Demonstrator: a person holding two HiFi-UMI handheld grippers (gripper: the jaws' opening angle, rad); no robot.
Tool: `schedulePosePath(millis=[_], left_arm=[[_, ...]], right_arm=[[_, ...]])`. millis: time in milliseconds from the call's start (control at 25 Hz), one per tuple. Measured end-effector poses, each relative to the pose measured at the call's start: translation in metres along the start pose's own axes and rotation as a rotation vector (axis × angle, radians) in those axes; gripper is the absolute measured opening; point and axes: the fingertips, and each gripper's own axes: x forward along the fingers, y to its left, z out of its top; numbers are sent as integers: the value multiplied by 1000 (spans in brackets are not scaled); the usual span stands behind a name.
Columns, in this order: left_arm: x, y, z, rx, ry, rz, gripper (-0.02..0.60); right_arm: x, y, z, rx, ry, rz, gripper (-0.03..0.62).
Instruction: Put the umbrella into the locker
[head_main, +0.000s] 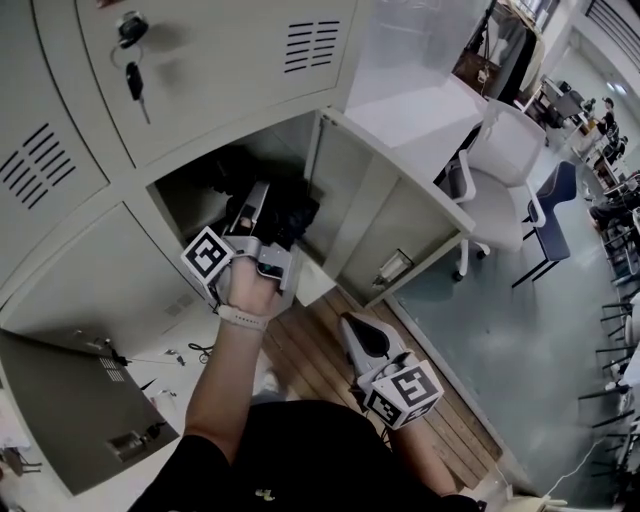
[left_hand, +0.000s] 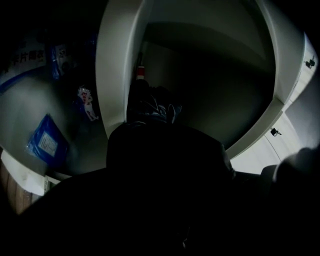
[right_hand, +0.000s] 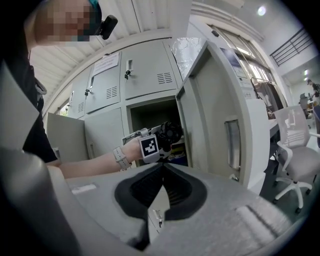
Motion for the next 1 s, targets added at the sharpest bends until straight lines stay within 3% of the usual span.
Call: schedulePosePath(millis=[280,600,1000], left_arm=[[10,7,18,-54,-81,-26,286],[7,11,14,-81,-102,-61,300],[-22,9,16,-198,-244,-74,334]], right_arm=[[4,5,-5,-6,24,-1,-3],[0,3,-14,19,34,-19,-3],[0,1,-21,43,40,-9,-3]])
